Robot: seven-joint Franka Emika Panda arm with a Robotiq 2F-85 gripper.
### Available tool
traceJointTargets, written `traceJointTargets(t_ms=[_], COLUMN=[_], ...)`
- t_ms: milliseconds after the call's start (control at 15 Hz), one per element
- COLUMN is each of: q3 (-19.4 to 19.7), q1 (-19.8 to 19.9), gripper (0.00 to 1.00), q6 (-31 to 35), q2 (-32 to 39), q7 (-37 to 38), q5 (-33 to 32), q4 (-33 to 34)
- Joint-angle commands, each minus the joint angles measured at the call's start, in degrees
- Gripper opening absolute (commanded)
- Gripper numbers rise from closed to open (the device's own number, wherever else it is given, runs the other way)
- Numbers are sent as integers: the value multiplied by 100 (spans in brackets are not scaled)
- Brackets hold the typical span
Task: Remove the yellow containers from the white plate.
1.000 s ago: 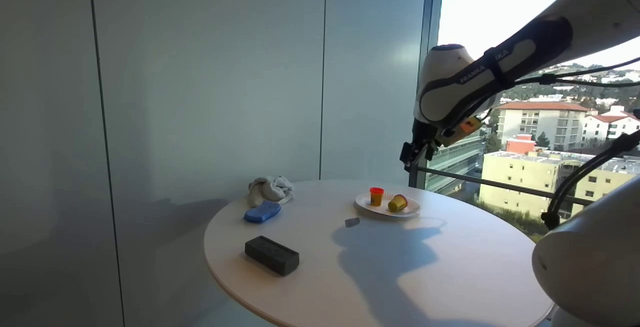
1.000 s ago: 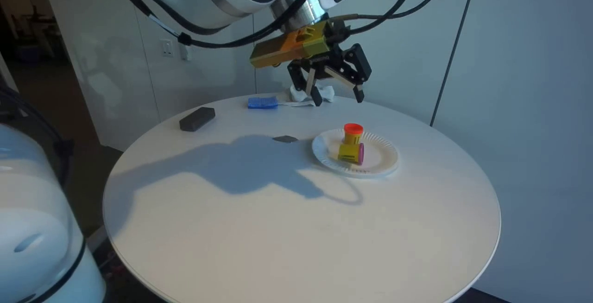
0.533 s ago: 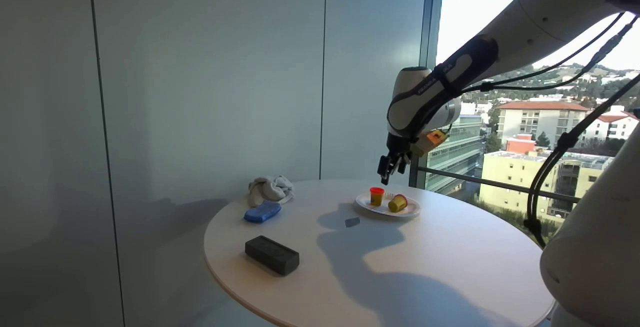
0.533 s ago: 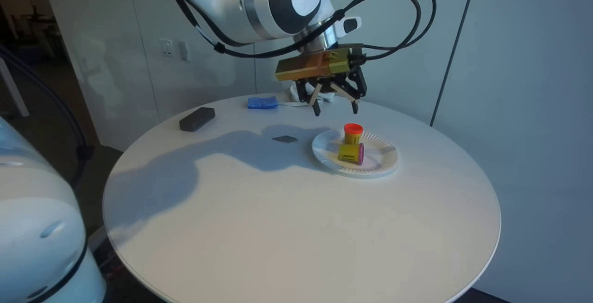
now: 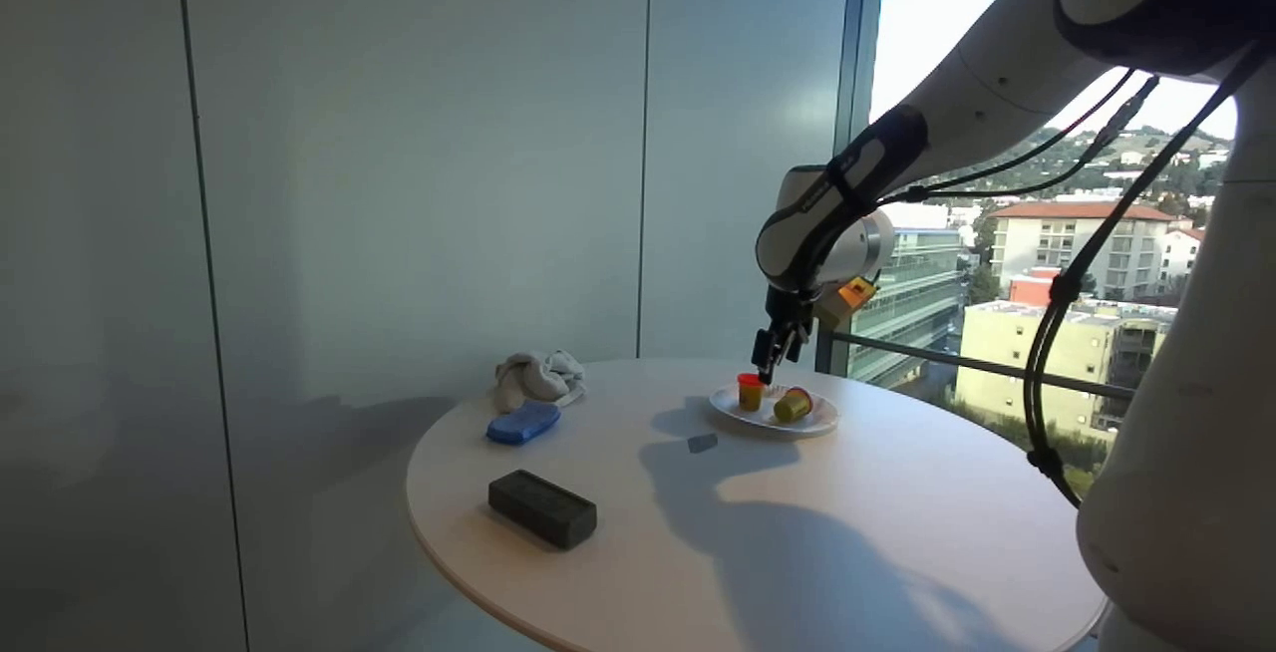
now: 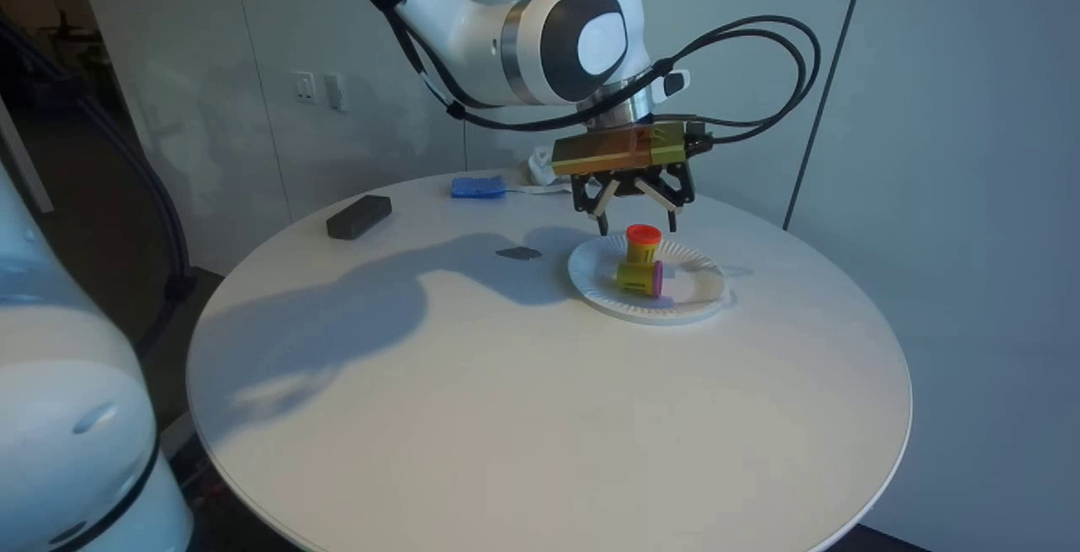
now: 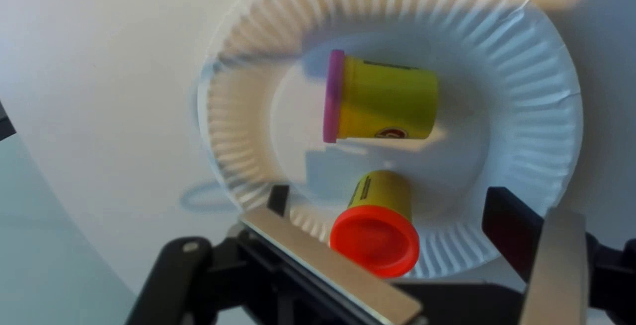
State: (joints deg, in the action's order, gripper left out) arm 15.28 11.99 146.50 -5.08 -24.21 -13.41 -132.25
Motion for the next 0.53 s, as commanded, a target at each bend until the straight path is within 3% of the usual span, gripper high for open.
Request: traceJointTargets(t_ms=[0, 467], q3=[89, 4], q1=[-23, 67], gripper=[100, 100], q6=[332, 216], q2=[276, 754], q7=[-1004, -2712], q5=[703, 2258], q4=[243, 616])
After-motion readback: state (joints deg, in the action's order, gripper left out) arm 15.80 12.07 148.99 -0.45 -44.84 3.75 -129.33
